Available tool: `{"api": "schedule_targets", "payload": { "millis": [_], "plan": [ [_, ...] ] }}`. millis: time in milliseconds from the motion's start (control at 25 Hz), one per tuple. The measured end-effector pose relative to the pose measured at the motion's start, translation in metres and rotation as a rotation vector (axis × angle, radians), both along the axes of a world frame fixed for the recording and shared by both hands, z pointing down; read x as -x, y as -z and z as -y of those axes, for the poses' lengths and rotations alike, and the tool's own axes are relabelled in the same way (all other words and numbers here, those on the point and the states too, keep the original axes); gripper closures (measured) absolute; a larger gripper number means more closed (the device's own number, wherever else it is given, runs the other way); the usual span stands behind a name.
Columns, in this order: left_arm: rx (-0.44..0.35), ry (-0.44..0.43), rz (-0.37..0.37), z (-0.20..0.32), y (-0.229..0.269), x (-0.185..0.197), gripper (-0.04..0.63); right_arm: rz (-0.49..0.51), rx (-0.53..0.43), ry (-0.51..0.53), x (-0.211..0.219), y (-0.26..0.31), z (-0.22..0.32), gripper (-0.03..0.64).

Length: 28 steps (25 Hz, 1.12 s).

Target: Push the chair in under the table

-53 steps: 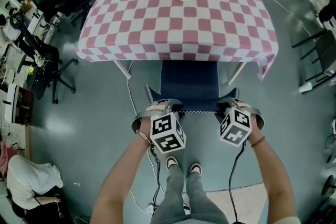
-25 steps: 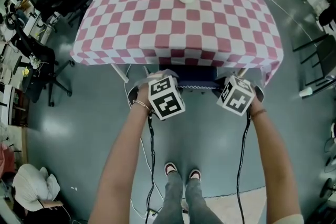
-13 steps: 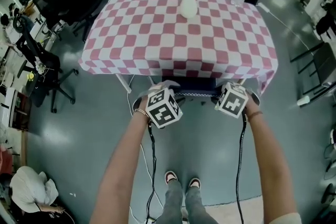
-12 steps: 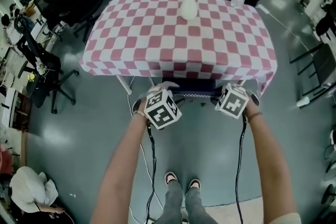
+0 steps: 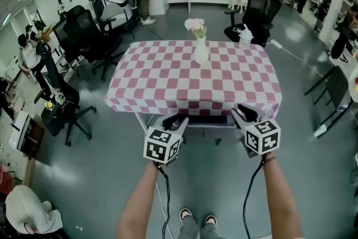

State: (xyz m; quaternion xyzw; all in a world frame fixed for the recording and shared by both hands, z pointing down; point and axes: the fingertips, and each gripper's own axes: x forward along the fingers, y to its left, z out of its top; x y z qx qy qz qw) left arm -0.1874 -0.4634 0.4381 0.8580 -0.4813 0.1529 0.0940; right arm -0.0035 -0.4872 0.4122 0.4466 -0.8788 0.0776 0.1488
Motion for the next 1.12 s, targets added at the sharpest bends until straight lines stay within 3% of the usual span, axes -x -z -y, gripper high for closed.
{"api": "schedule_targets", "payload": {
  "millis": [160, 280, 360, 520, 760, 1120],
  "plan": [
    [-0.113, 0.339, -0.146, -0.037, 0.053, 0.026, 0.546, 0.214, -0.066, -0.227, -0.039, 0.044, -0.056, 0.492],
    [-0.187, 0.435, -0.238, -0.076, 0.078, 0.031, 0.592, 0.260, -0.103, -0.309, -0.059, 0.055, -0.104, 0.497],
    [-0.218, 0.440, -0.266, -0.098, 0.088, 0.031, 0.594, 0.251, -0.126, -0.346, -0.072, 0.057, -0.130, 0.506],
    [-0.257, 0.429, -0.242, -0.134, 0.092, 0.030, 0.595, 0.235, -0.158, -0.418, -0.098, 0.055, -0.169, 0.561],
    [-0.247, 0.423, -0.221, -0.157, 0.078, 0.025, 0.594, 0.229, -0.182, -0.515, -0.127, 0.048, -0.199, 0.597],
    [-0.230, 0.445, -0.210, -0.168, 0.071, 0.030, 0.595, 0.242, -0.199, -0.531, -0.127, 0.056, -0.206, 0.601]
  ]
}}
